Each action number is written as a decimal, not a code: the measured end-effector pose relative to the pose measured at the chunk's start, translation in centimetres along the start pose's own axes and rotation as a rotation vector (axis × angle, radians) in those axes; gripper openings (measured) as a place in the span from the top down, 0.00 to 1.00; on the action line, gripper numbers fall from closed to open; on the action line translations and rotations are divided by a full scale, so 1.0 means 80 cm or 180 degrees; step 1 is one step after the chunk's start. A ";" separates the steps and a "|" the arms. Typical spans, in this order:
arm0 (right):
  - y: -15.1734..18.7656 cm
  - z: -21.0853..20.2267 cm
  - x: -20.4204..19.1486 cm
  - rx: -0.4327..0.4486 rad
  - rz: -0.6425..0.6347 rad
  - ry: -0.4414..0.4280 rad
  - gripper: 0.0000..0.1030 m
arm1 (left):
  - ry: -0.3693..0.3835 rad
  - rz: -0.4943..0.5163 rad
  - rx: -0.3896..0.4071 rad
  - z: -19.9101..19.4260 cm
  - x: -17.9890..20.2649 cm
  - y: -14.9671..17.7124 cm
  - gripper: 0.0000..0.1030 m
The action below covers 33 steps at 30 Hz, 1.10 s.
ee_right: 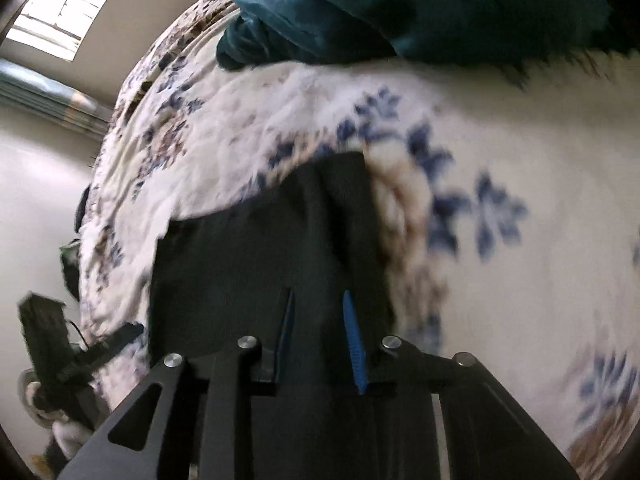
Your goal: Fold small clothes
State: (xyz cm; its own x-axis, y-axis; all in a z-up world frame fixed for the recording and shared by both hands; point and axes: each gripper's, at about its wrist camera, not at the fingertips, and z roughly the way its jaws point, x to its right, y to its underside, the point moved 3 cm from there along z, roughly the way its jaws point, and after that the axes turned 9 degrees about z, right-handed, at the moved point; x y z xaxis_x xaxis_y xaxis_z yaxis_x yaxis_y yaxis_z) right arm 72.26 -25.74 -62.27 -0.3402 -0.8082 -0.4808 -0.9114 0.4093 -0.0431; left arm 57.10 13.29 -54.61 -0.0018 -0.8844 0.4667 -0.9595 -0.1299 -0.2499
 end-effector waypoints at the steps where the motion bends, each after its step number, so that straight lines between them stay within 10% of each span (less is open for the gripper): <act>1: 0.016 -0.006 0.006 -0.0036 0.0056 -0.0026 0.74 | -0.0096 0.0020 -0.0047 -0.001 0.007 0.015 0.54; 11: 0.128 0.008 0.046 -0.0278 0.0325 0.0159 0.74 | -0.0343 0.0109 -0.0257 0.015 0.042 0.105 0.55; 17: 0.135 0.006 0.041 -0.0203 0.0311 0.0176 0.74 | -0.0246 0.0011 0.0167 -0.047 0.057 0.110 0.55; 20: 0.135 0.010 0.043 -0.0237 0.0267 0.0206 0.74 | -0.0127 0.0123 -0.0175 0.004 0.052 0.126 0.56; 24: 0.134 0.024 0.045 -0.0269 0.0268 0.0246 0.74 | 0.0050 0.0012 -0.0111 0.031 0.035 0.138 0.92; 30: 0.139 0.016 0.042 -0.0172 0.0096 0.0341 0.74 | 0.0564 -0.0205 0.0354 -0.042 0.034 0.139 0.95; 33: 0.145 0.016 0.046 -0.0201 0.0081 0.0442 0.74 | 0.0315 -0.0502 0.0114 -0.015 -0.020 0.155 0.95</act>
State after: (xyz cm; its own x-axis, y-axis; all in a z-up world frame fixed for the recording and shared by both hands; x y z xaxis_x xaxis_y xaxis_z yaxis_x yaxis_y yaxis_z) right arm 60.74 -23.47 -65.66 -0.3881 -0.8504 -0.3552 -0.9133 0.4065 0.0249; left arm 44.89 13.66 -57.44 0.1185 -0.8036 0.5833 -0.9395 -0.2809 -0.1961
